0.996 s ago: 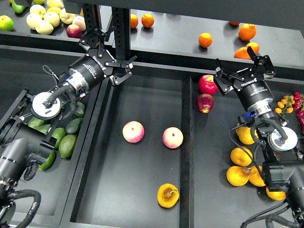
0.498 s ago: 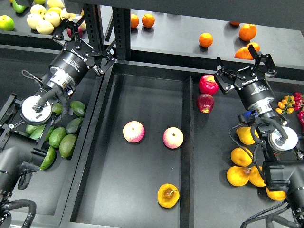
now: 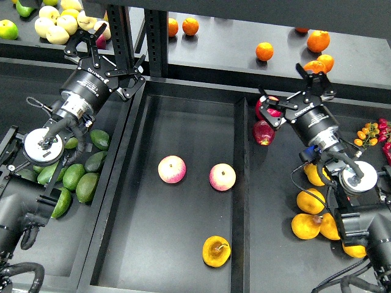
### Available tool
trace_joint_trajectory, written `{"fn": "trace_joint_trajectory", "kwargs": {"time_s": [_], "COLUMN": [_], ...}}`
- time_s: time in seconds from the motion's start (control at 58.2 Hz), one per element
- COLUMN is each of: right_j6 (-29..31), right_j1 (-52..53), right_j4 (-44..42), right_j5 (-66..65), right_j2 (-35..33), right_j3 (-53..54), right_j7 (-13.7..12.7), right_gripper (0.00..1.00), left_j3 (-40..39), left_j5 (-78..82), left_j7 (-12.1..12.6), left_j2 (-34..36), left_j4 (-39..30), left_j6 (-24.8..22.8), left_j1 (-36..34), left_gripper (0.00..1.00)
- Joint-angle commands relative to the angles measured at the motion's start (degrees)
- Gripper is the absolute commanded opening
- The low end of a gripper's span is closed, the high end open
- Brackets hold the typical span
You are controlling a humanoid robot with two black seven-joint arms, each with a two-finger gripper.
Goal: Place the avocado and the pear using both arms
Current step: 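Move the right gripper down toward the yellow pear in the center bin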
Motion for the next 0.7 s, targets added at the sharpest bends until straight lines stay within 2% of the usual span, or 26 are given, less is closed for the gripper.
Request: {"fn": "trace_joint_trajectory", "kwargs": {"time_s": [0.0, 0.206, 0.361, 0.687], "right_j6": [0.6, 8.8, 8.8, 8.8], "right_j1": [2.9, 10.9, 14.6, 17.2], "right_j4": [2.3, 5.7, 6.2, 9.2], "right_j5": [0.5, 2.1, 2.0, -2.3], "right_j2": [-6.2, -15.2, -16.9, -20.6], "right_j3": [-10.1, -31.9, -43.6, -57.2], "right_j7": [-0.4, -0.4, -0.4, -0.4], "right_gripper": [0.99, 0.99, 0.99, 0.99], "left_j3": [0.0, 0.0, -0.2, 0.0], "left_j5": [0.0, -0.1, -0.6, -0.7], "left_j7": [0.1, 0.2, 0.1, -0.1], "left_j2": [0.0, 0.0, 0.0, 0.0], "left_j4": [-0.1, -0.1, -0.1, 0.0], "left_j6": [-0.1, -0.1, 0.0, -0.1], "left_j1": [0.1, 0.8, 0.9, 1.0], "left_gripper": [0.99, 0.99, 0.99, 0.99]}}
